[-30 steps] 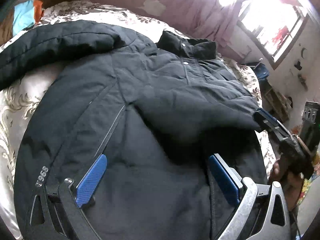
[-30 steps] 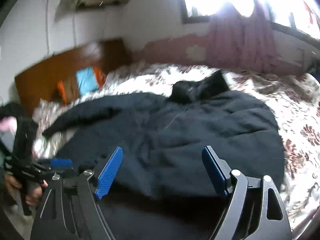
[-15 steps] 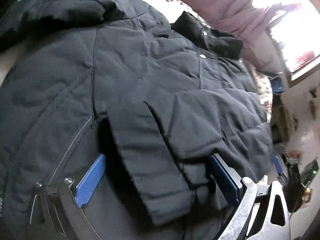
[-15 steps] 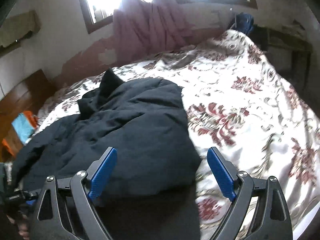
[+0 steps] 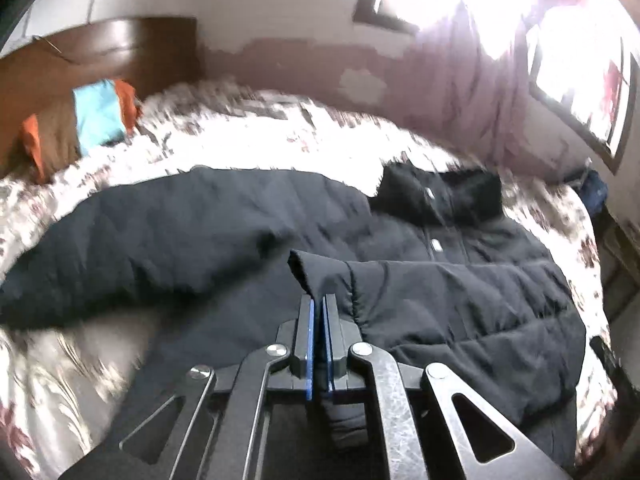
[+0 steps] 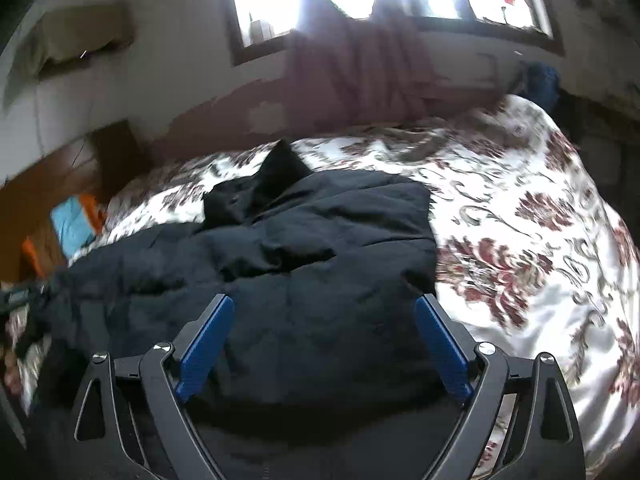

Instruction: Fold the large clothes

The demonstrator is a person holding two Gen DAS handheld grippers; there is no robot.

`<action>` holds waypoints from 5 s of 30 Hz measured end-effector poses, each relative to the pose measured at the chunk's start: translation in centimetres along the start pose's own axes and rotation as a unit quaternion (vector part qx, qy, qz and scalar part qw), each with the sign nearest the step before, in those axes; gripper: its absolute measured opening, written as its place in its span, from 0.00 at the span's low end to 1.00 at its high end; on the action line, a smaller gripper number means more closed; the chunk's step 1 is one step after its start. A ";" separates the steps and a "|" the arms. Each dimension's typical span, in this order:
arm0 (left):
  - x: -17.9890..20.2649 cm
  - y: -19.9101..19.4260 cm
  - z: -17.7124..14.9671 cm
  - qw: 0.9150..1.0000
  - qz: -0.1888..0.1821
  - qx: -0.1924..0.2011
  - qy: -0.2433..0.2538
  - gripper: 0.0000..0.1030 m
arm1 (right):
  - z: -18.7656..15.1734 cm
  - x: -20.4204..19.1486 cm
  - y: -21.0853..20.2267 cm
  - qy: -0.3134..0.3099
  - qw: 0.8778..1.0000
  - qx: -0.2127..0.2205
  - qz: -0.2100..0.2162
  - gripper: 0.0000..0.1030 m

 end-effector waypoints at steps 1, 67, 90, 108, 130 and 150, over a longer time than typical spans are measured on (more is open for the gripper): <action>-0.2 0.3 0.4 1.000 0.011 0.007 0.009 0.05 | -0.3 -0.5 0.4 -0.011 1.000 -0.007 0.003 0.86; -32.1 2.6 -4.3 0.853 -0.239 -0.077 -0.457 1.00 | -3.7 -25.5 -5.1 -0.104 0.985 -0.123 -0.053 0.98; -35.8 2.1 -2.0 0.829 -0.230 0.102 -0.500 0.10 | -4.9 -26.3 3.6 -0.141 0.974 -0.131 -0.123 0.98; -16.1 -11.8 6.7 0.942 -0.271 0.181 -0.083 0.07 | -5.2 -9.8 -8.8 -0.040 0.996 -0.060 -0.056 0.99; 9.4 -4.2 -10.3 0.908 -0.356 -0.222 -0.016 0.76 | -13.4 6.9 -8.0 0.326 0.941 -0.035 0.088 0.99; -7.3 -1.1 -3.7 0.981 -0.105 -0.162 0.030 0.84 | -7.4 -0.7 -1.3 0.196 0.976 -0.034 0.086 0.38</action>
Point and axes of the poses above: each gripper's, at about its wrist camera, not at the fingertips, and y roughly the way its jaws point, x to its right, z to its top, the point moved 3 cm from there along y, roughly the way its jaws point, and after that the axes turned 5 degrees about -y, right-handed, at the moved point
